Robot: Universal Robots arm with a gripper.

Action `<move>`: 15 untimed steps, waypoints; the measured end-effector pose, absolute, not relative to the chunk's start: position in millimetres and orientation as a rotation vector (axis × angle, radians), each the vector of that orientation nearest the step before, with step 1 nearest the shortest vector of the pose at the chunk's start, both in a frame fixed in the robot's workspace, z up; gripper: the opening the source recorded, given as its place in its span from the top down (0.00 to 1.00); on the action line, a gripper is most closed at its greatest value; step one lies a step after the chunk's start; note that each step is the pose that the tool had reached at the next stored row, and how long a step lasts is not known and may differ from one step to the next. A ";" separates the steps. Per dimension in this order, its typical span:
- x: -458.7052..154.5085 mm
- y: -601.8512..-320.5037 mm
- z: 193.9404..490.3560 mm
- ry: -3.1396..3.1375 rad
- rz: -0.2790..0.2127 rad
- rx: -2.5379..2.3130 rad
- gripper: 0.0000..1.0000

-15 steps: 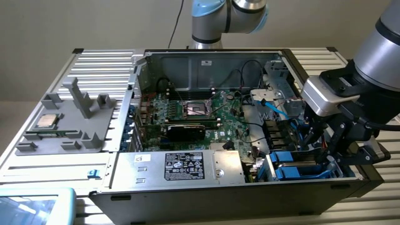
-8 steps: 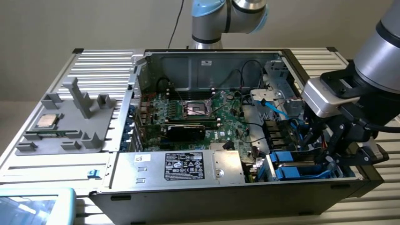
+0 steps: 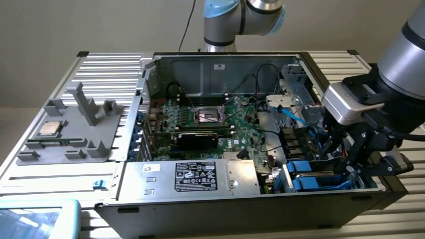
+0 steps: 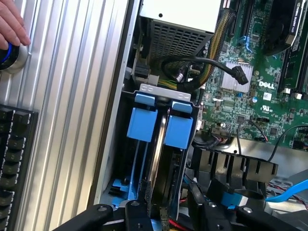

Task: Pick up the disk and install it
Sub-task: 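Insert the first disk wire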

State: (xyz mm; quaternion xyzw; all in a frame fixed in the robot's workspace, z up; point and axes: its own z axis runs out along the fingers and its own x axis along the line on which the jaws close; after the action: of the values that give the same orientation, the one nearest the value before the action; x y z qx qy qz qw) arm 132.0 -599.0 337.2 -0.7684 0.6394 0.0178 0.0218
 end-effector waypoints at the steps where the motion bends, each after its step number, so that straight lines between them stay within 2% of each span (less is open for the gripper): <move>1: 132.4 -599.0 337.1 1.982 0.057 -2.382 0.56; 5: 133.8 -599.0 337.1 1.984 0.065 -2.385 0.58; 6: 134.0 -599.0 337.0 1.985 0.067 -2.386 0.65; 7: 134.2 -599.0 337.0 1.985 0.069 -2.386 0.65; 9: 134.7 -599.0 336.9 1.987 0.073 -2.388 0.77; 10: 134.9 -599.0 336.9 1.988 0.074 -2.389 0.77; 11: 135.2 -599.0 336.9 1.988 0.076 -2.389 0.83; 15: 135.7 -599.0 336.9 1.989 0.080 -2.391 0.84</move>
State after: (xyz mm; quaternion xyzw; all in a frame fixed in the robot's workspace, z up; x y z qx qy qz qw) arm 135.7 -599.0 336.9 -0.7684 0.6393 0.0256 0.0154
